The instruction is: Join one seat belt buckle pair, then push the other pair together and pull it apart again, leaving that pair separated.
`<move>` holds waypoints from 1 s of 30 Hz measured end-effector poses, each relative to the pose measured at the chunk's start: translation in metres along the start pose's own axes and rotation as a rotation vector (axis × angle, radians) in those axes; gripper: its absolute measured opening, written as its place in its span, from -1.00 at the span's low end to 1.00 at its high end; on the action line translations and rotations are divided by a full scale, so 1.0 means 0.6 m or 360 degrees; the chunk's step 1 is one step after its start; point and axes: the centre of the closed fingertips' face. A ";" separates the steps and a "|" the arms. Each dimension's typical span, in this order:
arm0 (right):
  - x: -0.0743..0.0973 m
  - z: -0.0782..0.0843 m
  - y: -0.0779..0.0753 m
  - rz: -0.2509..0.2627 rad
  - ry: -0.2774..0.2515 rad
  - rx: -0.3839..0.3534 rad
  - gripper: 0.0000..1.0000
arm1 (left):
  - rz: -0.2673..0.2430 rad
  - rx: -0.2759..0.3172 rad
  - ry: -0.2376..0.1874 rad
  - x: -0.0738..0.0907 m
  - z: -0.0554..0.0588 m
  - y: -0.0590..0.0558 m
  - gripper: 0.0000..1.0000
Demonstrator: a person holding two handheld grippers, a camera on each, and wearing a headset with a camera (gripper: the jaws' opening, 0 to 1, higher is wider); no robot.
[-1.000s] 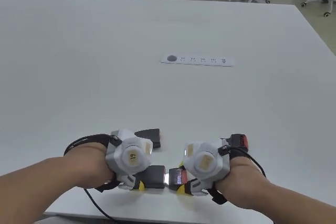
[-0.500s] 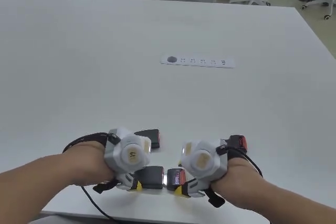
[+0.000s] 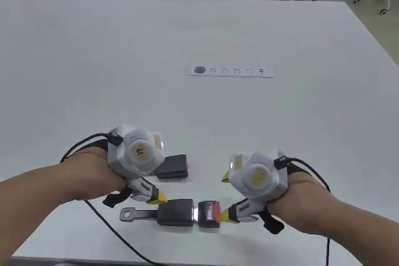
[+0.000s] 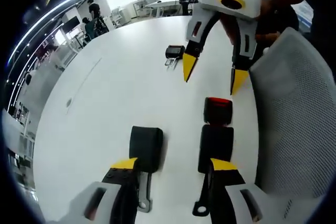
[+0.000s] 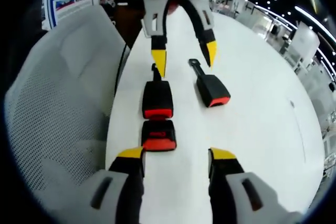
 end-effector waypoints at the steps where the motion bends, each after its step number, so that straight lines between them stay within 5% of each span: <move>1: 0.002 0.011 -0.005 -0.0003 0.0021 -0.0004 -0.03 | 0.0001 0.0006 0.0005 -0.002 0.001 0.004 0.12; 4: 0.012 0.055 -0.015 -0.0035 0.0121 0.0036 -0.05 | -0.0016 0.0038 0.0053 -0.009 0.008 0.018 0.13; 12: 0.052 0.081 -0.069 0.0006 -0.0005 -0.0121 -0.09 | -0.0033 -0.0002 0.0072 -0.013 0.002 0.041 0.28; 23: 0.073 0.180 -0.144 0.0072 0.0082 -0.0250 -0.16 | -0.0056 0.0068 0.0080 -0.037 0.005 0.078 0.34; 30: 0.061 0.203 -0.147 0.0023 0.0111 -0.0234 -0.08 | -0.0006 0.0080 0.0119 -0.055 0.014 0.080 0.37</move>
Point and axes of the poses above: the centre of the closed fingertips' face, and the gripper's own axes: x roughly backward along the fingers, y roughly to its left, z roughly out of its underside, and after that the axes turned 6 degrees about y, right-handed
